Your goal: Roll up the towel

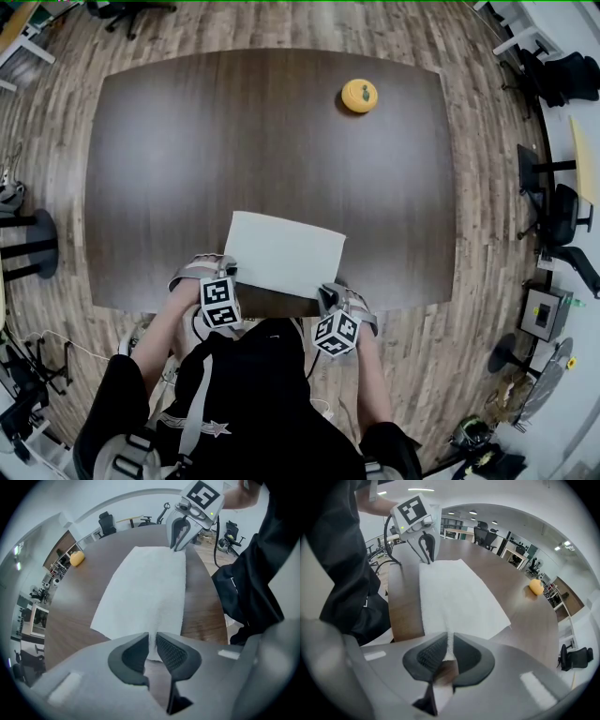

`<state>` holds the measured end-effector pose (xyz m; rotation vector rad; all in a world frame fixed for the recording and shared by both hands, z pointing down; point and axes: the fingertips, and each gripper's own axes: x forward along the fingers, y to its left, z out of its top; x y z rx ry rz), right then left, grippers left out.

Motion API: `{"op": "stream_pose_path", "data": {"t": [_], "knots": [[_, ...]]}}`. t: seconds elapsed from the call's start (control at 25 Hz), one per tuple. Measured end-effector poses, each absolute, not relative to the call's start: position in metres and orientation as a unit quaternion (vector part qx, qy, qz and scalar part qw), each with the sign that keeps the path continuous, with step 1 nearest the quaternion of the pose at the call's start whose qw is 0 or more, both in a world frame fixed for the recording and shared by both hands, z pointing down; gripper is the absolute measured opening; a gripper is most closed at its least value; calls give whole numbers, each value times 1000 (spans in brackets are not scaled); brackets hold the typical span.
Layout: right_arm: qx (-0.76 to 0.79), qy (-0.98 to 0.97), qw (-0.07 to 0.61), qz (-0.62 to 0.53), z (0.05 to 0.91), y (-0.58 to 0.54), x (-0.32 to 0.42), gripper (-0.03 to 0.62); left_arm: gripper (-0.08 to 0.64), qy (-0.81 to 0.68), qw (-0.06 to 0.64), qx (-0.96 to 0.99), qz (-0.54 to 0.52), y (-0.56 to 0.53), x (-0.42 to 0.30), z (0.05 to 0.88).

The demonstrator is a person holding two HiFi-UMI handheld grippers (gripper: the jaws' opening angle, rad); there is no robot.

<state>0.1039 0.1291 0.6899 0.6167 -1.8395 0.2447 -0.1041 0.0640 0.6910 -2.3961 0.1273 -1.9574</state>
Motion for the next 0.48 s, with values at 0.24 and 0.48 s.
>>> {"op": "stream_pose_path", "data": {"t": [0.24, 0.48], "knots": [[294, -782, 544, 77, 671, 124, 103, 126, 144, 68, 26, -792, -606, 61, -100, 672], [300, -787, 537, 58, 654, 136, 99, 130, 146, 69, 43, -796, -600, 76, -94, 657]]}}
